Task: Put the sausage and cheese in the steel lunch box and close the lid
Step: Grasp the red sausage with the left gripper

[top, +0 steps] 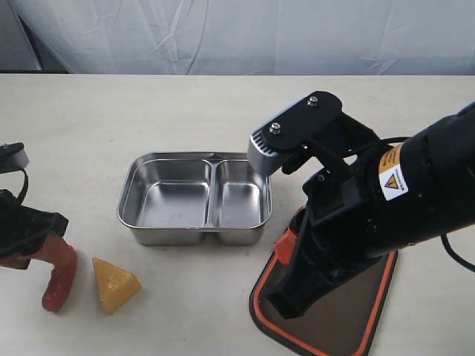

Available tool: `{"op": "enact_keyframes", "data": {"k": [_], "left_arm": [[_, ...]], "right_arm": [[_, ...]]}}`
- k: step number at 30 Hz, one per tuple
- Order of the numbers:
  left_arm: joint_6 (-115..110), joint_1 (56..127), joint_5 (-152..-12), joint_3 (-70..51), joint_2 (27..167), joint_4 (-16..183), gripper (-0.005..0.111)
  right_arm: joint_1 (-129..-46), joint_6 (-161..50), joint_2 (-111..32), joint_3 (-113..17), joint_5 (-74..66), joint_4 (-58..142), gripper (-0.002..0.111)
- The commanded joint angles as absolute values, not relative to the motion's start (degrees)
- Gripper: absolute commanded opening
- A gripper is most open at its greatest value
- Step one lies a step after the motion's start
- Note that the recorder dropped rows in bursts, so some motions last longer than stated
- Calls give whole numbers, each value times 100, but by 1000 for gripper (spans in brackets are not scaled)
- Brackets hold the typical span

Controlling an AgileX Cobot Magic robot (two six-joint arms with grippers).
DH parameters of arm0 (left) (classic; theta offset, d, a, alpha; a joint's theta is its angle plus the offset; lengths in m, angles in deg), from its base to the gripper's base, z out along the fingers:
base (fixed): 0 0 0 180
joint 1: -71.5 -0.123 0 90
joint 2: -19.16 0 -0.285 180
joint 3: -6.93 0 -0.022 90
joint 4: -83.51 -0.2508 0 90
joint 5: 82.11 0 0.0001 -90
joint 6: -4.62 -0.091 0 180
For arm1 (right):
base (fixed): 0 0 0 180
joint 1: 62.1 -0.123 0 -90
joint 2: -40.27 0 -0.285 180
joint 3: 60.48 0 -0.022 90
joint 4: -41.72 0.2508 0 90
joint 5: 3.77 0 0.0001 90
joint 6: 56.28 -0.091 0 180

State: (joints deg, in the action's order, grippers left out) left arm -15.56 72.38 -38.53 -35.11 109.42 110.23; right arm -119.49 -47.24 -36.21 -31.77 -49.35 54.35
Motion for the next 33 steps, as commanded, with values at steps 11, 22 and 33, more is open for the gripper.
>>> {"op": "enact_keyframes", "data": {"k": [11, 22, 33], "left_arm": [[-1578, 7277, -4073, -3486, 11731, 11081, 59], [-1353, 7930, -4481, -3486, 12201, 10706, 58], [-740, 8006, -4274, -3393, 12276, 10528, 0]], "right_arm": [[-11939, -4742, -3571, -3189, -4963, 5376, 0], [-11939, -4838, -3571, -3189, -5000, 5376, 0], [-11939, -4900, -3571, -3189, -5140, 5364, 0]]}}
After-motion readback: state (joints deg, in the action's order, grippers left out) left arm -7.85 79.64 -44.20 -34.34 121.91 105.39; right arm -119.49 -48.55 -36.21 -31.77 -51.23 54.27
